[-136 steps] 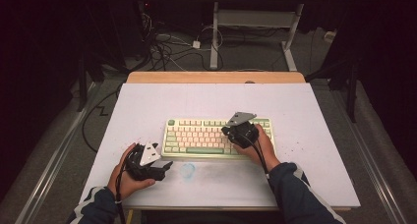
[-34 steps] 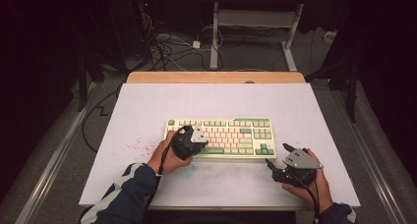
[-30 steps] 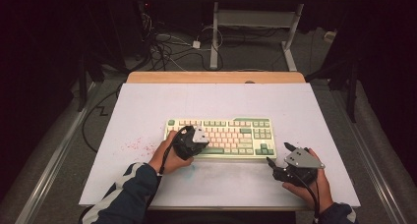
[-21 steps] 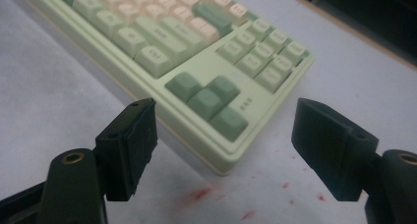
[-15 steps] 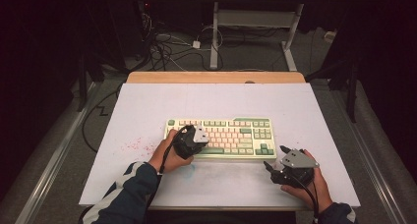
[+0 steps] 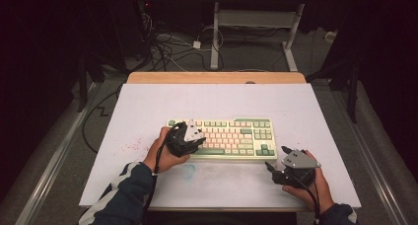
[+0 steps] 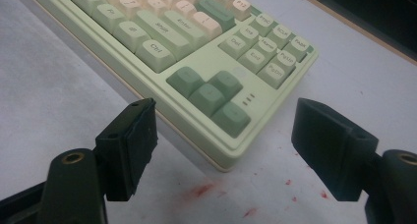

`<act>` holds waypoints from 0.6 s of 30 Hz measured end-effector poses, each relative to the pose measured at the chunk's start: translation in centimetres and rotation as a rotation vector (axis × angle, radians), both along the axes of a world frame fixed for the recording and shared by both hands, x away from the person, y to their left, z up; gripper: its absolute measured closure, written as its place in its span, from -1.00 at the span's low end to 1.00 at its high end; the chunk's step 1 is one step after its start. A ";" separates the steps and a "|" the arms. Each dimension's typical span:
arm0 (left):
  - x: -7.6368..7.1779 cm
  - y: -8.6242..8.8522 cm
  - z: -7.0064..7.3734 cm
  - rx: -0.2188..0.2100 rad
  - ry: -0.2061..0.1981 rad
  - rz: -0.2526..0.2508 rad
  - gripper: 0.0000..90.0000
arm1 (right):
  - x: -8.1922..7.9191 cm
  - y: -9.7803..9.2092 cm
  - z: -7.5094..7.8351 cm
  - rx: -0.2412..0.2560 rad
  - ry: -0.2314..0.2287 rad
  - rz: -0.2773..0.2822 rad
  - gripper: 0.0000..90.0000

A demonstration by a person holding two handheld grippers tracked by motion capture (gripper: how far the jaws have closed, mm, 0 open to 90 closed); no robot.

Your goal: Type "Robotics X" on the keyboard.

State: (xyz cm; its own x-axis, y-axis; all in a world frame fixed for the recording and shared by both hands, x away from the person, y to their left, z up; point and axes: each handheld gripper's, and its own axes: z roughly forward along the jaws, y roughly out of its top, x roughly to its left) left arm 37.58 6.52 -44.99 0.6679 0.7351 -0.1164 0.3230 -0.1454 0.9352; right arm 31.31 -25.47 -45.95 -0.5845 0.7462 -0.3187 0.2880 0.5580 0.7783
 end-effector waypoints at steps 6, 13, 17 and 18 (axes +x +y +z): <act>-0.5 1.2 0.2 -0.021 -0.054 0.025 -0.13 | 0.0 0.0 0.0 0.000 -0.001 0.000 -0.42; -0.9 3.0 0.3 -0.074 -0.067 0.065 -0.52 | 0.0 -0.1 0.0 0.003 -0.003 -0.007 -0.42; -1.4 3.7 0.1 -0.047 -0.094 0.073 -0.51 | 0.0 -0.1 0.0 0.009 -0.001 -0.011 -0.42; -1.5 3.9 0.1 -0.047 -0.099 0.075 -0.51 | 0.0 -0.1 0.0 0.008 -0.002 -0.012 -0.42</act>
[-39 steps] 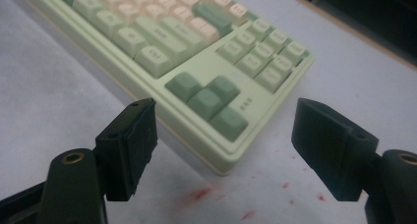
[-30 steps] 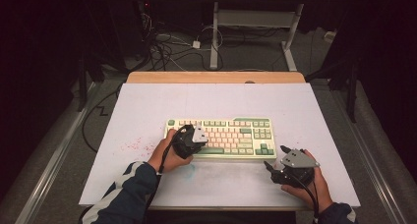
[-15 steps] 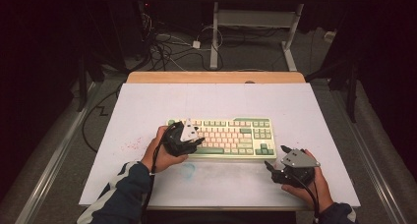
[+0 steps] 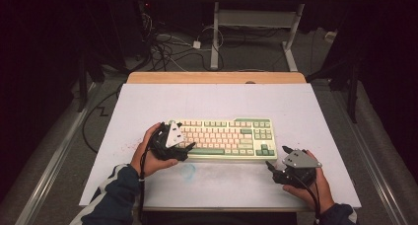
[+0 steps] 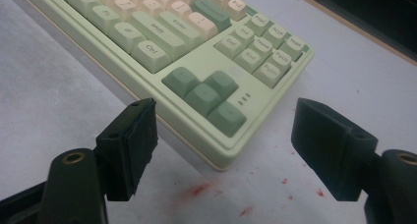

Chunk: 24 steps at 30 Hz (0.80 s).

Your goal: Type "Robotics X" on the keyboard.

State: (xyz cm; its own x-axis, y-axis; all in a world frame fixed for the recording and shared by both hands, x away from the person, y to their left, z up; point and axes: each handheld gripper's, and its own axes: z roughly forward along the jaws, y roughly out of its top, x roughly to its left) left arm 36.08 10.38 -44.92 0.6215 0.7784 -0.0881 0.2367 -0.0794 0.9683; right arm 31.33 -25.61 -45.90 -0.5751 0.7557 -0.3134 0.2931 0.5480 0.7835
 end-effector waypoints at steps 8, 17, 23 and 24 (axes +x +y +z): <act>-0.8 1.9 -0.8 0.030 -0.047 0.042 -0.55 | 0.0 0.0 0.1 -0.001 -0.004 0.001 -0.42; -1.9 3.7 -1.3 0.041 -0.043 0.058 -0.55 | -0.3 0.1 0.5 0.055 0.002 0.012 -0.03; -3.0 4.7 -2.1 0.046 -0.028 0.077 -0.55 | -0.2 0.3 1.0 0.099 -0.011 -0.005 0.49; -3.1 4.8 -2.3 0.045 -0.024 0.083 -0.55 | -0.1 0.4 1.1 0.102 0.003 0.018 0.67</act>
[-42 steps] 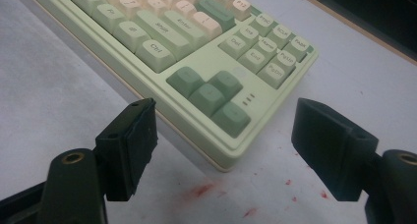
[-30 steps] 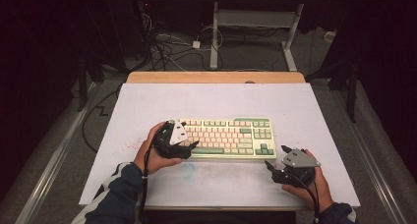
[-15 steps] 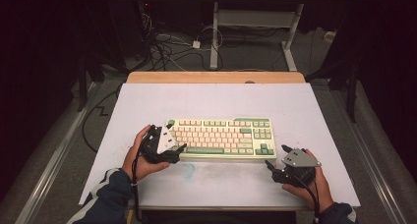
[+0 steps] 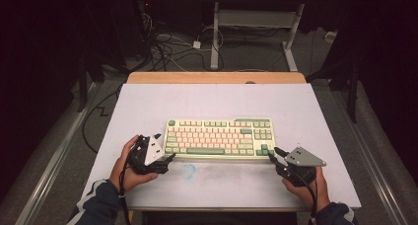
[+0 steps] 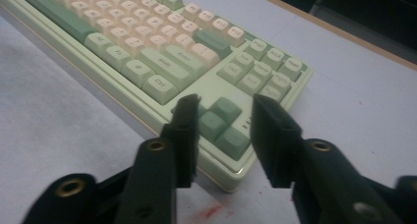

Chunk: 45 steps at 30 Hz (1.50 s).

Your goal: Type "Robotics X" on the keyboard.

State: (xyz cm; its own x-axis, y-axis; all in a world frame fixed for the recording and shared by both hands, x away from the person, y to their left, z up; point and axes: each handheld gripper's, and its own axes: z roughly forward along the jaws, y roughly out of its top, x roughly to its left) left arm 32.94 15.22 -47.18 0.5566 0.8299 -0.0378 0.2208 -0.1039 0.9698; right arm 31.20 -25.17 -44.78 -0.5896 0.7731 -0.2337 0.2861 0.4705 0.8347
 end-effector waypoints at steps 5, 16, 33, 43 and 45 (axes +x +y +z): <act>-0.8 0.5 -0.9 -0.017 0.039 0.012 -0.55 | 0.3 0.5 0.3 -0.018 0.015 0.036 0.90; -1.2 0.8 -1.3 -0.008 0.054 0.019 -0.55 | 2.7 2.4 2.0 0.007 0.046 0.126 1.00; -1.2 0.7 -1.6 0.006 0.066 0.005 -0.55 | 7.9 8.4 2.0 -0.035 0.102 0.193 1.00; -1.2 0.5 -1.8 0.020 0.078 -0.005 -0.55 | 9.4 10.8 1.2 -0.063 0.132 0.193 1.00; -1.2 0.5 -1.8 0.019 0.080 -0.006 -0.55 | 9.6 11.3 1.0 -0.072 0.139 0.200 1.00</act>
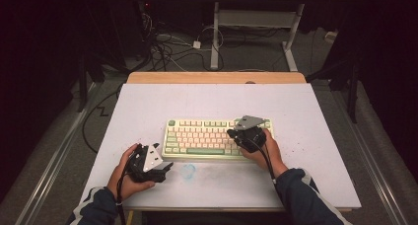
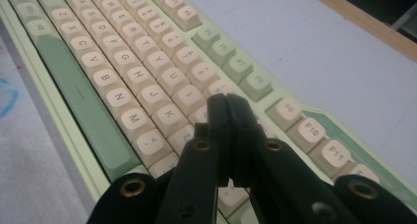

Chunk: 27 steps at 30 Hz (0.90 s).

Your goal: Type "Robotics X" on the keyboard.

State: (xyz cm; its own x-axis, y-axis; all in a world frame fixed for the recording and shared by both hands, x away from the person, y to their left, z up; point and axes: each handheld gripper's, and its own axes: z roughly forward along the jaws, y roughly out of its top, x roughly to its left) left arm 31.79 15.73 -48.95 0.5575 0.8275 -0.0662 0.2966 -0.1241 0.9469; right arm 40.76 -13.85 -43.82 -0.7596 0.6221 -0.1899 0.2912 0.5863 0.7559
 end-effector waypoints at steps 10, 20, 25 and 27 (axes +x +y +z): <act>0.0 -0.1 -0.2 0.016 0.009 -0.002 -0.55 | 0.9 1.9 -0.6 -0.047 -0.008 0.012 1.00; 0.0 -0.2 -0.3 0.009 0.020 -0.006 -0.55 | 1.3 2.6 -1.1 -0.109 0.004 0.010 1.00; 0.1 -0.2 -0.4 0.012 0.022 -0.009 -0.55 | 1.2 2.5 -1.1 -0.112 0.010 0.012 1.00; 0.1 -0.2 -0.4 0.012 0.023 -0.007 -0.55 | 1.1 2.3 -0.8 -0.081 0.009 0.008 1.00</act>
State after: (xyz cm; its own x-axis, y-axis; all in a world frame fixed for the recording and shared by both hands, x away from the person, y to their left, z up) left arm 31.86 15.51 -49.34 0.5621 0.8242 -0.0688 0.3172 -0.1381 0.9383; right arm 41.84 -11.59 -44.67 -0.7664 0.5987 -0.2329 0.2924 0.6480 0.7033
